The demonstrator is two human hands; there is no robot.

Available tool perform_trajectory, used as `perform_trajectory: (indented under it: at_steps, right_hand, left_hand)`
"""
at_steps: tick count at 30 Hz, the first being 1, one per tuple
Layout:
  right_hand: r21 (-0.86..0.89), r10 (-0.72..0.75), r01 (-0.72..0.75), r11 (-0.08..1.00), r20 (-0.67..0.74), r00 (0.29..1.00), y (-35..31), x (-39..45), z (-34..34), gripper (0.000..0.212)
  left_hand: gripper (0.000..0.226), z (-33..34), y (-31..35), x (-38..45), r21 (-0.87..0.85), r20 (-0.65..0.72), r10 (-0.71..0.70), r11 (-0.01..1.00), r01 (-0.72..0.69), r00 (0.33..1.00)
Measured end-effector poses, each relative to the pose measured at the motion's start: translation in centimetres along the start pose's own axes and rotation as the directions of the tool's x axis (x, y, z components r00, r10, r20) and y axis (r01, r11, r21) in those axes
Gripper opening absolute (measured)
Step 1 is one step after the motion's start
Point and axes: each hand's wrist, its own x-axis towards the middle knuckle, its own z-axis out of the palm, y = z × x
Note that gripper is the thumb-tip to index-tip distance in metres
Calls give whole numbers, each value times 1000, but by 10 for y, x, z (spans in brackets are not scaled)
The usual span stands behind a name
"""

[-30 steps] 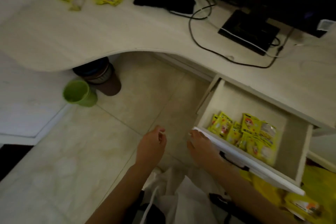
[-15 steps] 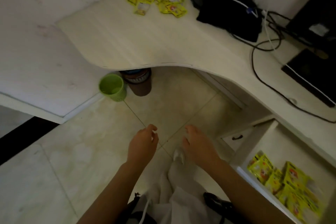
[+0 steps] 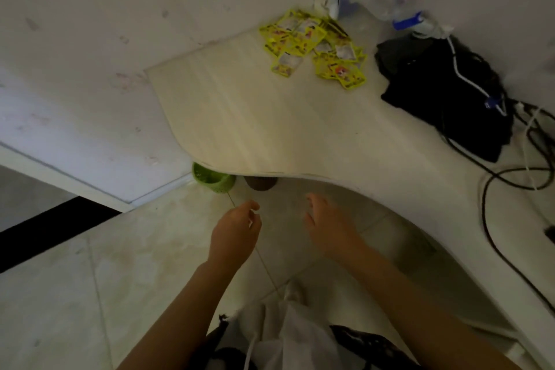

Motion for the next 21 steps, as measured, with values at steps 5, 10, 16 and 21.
perform_trajectory:
  at_steps: [5,10,16,21]
  right_hand:
    - [-38,-40,40,998,-8,999,-3,66,-25,38]
    - [-81,-14,12,997,-13,1000,-12,129,-47,41]
    - [-36,50,-53,998,-77,996,-28,207,-67,40]
    - [-6,105,-106,994,-97,990,-36,256,-77,39]
  left_hand:
    - [21,-13,12,68,-41,-24,16,999,-17,1000]
    - [19,-22,16,145,-51,-1,48,998,-48,999]
    - [20,-36,18,237,-44,68,88,995,-85,994]
    - [19,-44,15,298,-35,132,109,994,-105,985]
